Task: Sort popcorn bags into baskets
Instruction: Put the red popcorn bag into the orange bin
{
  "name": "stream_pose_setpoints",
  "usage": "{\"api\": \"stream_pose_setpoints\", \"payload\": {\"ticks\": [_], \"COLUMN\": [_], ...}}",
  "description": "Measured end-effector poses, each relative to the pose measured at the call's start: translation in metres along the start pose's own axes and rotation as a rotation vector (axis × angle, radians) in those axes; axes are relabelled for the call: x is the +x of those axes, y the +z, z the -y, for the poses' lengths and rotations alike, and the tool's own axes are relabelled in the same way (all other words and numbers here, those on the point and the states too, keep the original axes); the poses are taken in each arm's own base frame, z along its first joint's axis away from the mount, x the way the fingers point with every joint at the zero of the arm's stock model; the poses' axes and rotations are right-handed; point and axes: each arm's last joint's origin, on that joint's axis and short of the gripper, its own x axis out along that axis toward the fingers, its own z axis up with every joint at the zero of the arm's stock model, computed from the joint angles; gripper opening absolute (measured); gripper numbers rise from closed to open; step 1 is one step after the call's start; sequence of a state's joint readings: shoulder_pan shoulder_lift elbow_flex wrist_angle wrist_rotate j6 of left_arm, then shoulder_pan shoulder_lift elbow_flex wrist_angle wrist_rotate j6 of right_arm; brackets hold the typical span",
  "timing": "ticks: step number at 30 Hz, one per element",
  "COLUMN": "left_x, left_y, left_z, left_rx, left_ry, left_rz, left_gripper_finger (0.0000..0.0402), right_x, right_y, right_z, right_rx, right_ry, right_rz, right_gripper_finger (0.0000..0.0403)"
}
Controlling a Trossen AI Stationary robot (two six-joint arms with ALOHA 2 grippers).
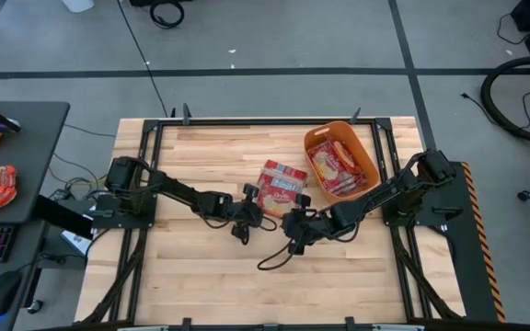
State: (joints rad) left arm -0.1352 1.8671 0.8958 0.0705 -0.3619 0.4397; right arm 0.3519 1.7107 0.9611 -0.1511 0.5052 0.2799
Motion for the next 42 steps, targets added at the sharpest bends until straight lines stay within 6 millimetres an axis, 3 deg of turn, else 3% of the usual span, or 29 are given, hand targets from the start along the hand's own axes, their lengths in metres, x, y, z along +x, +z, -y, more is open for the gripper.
{"api": "stream_pose_setpoints", "payload": {"ticks": [4, 13, 17, 26, 37, 42], "left_x": [-0.002, -0.011, -0.012, -0.007, -0.001, 0.0], "left_y": [0.001, 0.006, 0.003, -0.001, -0.007, -0.009], "left_z": [0.003, 0.021, 0.02, 0.007, -0.006, -0.008], "left_rx": [0.008, 0.075, 0.098, 0.011, 0.077, 0.07], "left_ry": [0.018, 0.077, 0.146, 0.062, 0.038, 0.034], "left_rz": [-0.013, -0.058, -0.11, -0.125, -0.154, -0.161], "left_gripper_finger": [0.0029, 0.014, 0.016, 0.0114, 0.0071, 0.0013], "right_x": [0.0, -0.001, -0.001, 0.0, -0.001, -0.001], "right_y": [-0.004, -0.005, -0.005, -0.002, -0.001, -0.001], "right_z": [0.001, 0.001, 0.001, 0.0, -0.001, -0.001], "right_rx": [0.016, 0.054, 0.056, 0.068, 0.052, 0.036], "right_ry": [-0.016, -0.016, -0.015, -0.007, 0.005, 0.016], "right_rz": [-0.032, -0.047, -0.044, -0.018, -0.006, -0.009], "right_gripper_finger": [0.012, 0.0122, 0.0121, 0.0121, 0.0121, 0.0122]}}
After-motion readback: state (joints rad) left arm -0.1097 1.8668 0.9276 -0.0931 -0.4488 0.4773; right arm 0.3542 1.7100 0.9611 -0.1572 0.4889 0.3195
